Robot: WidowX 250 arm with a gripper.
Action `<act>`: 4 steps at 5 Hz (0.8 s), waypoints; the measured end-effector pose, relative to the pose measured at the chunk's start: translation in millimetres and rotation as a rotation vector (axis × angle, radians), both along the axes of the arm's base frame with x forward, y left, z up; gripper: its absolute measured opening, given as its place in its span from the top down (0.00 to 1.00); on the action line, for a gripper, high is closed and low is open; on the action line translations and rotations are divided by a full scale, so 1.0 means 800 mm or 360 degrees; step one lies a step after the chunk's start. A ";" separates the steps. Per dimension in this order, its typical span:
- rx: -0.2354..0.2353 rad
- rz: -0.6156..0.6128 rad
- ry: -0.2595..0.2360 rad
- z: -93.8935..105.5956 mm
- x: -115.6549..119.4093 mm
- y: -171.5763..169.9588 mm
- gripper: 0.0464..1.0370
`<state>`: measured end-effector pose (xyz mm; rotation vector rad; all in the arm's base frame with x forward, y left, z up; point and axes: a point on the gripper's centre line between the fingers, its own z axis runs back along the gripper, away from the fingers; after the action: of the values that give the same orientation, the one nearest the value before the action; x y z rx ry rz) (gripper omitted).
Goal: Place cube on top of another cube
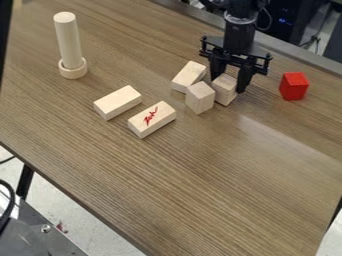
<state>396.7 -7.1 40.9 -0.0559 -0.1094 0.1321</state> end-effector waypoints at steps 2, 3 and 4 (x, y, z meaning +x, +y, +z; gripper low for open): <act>-0.0062 -0.0056 -0.0069 0.030 -0.015 -0.006 0.48; -0.0058 -0.0096 -0.0061 0.043 -0.027 0.005 0.48; -0.0087 -0.0137 -0.0093 0.053 -0.039 0.016 0.48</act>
<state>365.6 5.4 83.4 -0.1187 -0.1616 0.0474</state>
